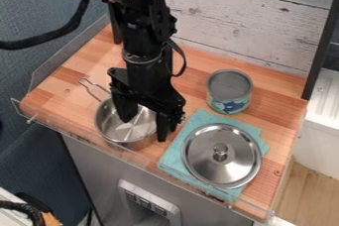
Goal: Move can to left side of the table
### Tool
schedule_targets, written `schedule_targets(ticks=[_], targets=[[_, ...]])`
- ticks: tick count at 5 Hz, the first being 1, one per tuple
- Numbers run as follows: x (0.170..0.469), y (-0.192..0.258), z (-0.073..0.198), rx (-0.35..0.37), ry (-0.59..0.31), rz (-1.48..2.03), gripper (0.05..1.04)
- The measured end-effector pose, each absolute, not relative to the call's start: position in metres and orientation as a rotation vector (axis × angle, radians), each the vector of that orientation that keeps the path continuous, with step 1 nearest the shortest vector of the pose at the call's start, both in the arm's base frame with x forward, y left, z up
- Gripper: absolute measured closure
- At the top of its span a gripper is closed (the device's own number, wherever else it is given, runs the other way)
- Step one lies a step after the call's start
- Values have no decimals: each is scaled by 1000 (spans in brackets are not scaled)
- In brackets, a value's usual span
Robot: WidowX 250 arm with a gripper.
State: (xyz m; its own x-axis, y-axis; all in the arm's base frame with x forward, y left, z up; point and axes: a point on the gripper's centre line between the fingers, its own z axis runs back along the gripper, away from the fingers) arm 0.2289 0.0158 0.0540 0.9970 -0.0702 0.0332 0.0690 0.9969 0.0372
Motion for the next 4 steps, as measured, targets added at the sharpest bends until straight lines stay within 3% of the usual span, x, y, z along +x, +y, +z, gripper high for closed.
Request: schedule_targets(ticks=[1, 2, 4], targets=[[228, 15, 49, 34, -15, -65, 83], [241, -16, 46, 44, -16, -120, 83], [279, -79, 50, -25, -68, -198, 83]])
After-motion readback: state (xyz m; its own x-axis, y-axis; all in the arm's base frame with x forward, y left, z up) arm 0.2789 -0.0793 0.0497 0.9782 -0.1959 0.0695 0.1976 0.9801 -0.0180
